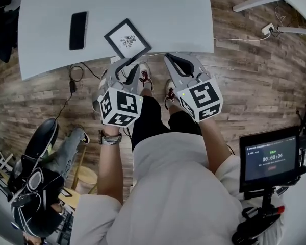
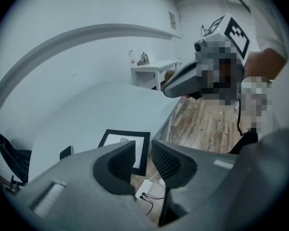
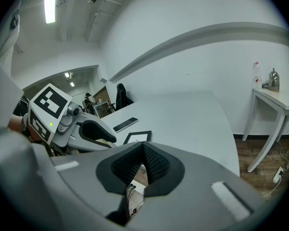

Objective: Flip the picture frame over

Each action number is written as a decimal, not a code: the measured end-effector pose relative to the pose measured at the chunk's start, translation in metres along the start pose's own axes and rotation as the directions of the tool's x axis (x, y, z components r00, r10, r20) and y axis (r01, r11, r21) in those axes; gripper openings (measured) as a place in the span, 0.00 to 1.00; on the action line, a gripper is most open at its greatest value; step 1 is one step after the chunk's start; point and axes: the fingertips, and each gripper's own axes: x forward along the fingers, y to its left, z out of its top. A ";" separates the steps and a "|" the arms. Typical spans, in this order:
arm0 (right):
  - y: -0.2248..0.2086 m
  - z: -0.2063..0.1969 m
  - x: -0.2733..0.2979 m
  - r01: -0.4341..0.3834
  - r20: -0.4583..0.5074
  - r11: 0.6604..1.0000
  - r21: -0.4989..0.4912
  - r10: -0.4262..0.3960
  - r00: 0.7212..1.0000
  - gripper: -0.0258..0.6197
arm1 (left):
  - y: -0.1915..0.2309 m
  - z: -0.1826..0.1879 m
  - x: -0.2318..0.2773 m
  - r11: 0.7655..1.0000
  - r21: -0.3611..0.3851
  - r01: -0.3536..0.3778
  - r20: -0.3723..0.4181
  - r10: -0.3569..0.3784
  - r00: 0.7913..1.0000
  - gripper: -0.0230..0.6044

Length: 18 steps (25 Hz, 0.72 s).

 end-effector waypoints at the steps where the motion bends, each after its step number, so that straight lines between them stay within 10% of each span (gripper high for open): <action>1: -0.001 -0.001 0.003 -0.002 -0.002 1.000 0.007 0.002 1.000 0.04 | -0.001 -0.001 0.004 1.000 0.011 0.002 -0.012 -0.002 1.000 0.21; 18: -0.001 -0.073 0.050 0.011 -0.142 0.998 0.062 -0.002 0.990 0.04 | -0.012 -0.059 0.073 0.959 0.285 -0.001 -0.228 0.069 0.971 0.25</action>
